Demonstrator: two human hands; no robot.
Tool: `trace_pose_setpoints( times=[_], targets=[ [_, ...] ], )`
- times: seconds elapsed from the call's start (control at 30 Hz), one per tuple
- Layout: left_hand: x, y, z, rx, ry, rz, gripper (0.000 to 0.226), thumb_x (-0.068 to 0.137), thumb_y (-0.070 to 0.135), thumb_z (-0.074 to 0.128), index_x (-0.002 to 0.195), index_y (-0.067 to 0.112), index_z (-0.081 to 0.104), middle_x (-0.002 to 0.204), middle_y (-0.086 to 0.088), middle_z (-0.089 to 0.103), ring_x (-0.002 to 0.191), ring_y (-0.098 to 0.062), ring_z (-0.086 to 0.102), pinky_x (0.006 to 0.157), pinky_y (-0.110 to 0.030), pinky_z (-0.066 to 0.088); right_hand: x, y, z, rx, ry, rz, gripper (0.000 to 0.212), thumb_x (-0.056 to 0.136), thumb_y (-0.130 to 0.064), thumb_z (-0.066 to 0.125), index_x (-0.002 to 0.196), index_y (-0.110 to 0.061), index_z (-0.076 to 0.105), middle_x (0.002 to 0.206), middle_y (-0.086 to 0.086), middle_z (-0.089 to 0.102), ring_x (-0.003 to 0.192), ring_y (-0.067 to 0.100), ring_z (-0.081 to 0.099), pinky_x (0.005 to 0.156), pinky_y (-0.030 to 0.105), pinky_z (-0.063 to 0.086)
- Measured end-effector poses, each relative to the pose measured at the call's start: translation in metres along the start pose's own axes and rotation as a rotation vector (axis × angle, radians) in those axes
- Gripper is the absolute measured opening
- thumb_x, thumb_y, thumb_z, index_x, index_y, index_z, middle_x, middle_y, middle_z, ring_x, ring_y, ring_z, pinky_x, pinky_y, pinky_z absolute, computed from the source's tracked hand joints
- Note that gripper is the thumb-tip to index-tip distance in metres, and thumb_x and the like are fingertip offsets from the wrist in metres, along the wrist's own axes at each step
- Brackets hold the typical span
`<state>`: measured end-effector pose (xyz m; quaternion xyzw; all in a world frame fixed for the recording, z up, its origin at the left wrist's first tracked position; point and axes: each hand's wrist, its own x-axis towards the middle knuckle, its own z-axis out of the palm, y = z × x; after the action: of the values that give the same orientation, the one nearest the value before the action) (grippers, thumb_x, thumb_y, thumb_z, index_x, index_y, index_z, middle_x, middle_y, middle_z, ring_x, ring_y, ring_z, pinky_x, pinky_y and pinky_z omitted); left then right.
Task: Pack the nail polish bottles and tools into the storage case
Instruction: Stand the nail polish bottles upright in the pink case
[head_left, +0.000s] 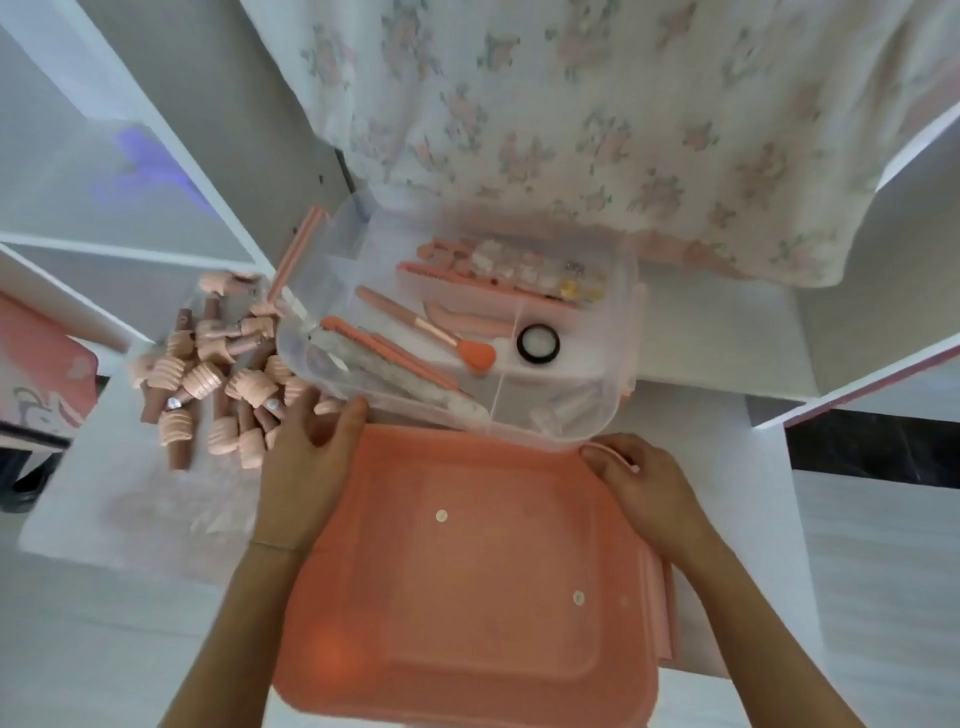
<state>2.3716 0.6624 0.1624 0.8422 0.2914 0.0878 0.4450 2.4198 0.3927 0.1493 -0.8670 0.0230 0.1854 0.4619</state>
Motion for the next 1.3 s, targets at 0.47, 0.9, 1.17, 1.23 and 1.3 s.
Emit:
trace_pose_setpoints(
  times=[0.47,0.9,1.17,1.23,1.3],
  targets=[
    [0.011,-0.044,-0.001,0.21,-0.242,0.354,0.028,0.094,0.018,0.05,0.119,0.016,0.062,0.109,0.011,0.053,0.108,-0.001,0.041,0.085,0.0,0.022,-0.006,0.023,0.015,-0.566,0.195,-0.287,0.032,0.093,-0.036,0.041,0.102,-0.017,0.065,0.099,0.006,0.069,0.093,0.026,0.061,0.072,0.032,0.044],
    [0.004,-0.103,-0.071,0.045,-0.04,0.287,0.022,0.092,0.013,0.053,0.11,0.007,0.066,0.102,-0.005,0.063,0.099,-0.022,0.057,0.081,-0.023,0.036,-0.076,-0.072,0.085,-0.789,0.117,-0.837,0.035,0.095,-0.037,0.037,0.124,-0.026,0.053,0.125,-0.001,0.057,0.114,0.018,0.05,0.095,0.033,0.039],
    [0.025,-0.18,-0.101,0.061,0.192,0.093,0.029,0.091,0.025,0.057,0.111,0.005,0.065,0.113,-0.017,0.065,0.101,-0.031,0.061,0.084,-0.029,0.043,-0.002,-0.149,0.227,-0.771,-0.356,-0.903,0.035,0.093,-0.018,0.046,0.126,-0.01,0.051,0.123,0.013,0.058,0.109,0.026,0.053,0.087,0.029,0.038],
    [0.036,-0.19,-0.102,0.065,0.223,0.051,0.035,0.09,0.028,0.057,0.115,0.004,0.061,0.12,-0.02,0.058,0.106,-0.033,0.057,0.092,-0.036,0.044,0.022,-0.159,0.252,-0.84,-0.412,-0.781,0.027,0.092,-0.019,0.046,0.112,-0.007,0.059,0.109,0.015,0.063,0.096,0.028,0.057,0.075,0.03,0.041],
    [0.051,-0.197,-0.102,0.065,0.255,0.026,0.042,0.089,0.031,0.058,0.121,0.003,0.057,0.125,-0.02,0.052,0.113,-0.034,0.051,0.098,-0.039,0.04,0.043,-0.167,0.273,-0.892,-0.42,-0.706,0.022,0.091,-0.021,0.049,0.097,-0.005,0.062,0.1,0.016,0.064,0.085,0.026,0.057,0.064,0.027,0.038]
  ],
)
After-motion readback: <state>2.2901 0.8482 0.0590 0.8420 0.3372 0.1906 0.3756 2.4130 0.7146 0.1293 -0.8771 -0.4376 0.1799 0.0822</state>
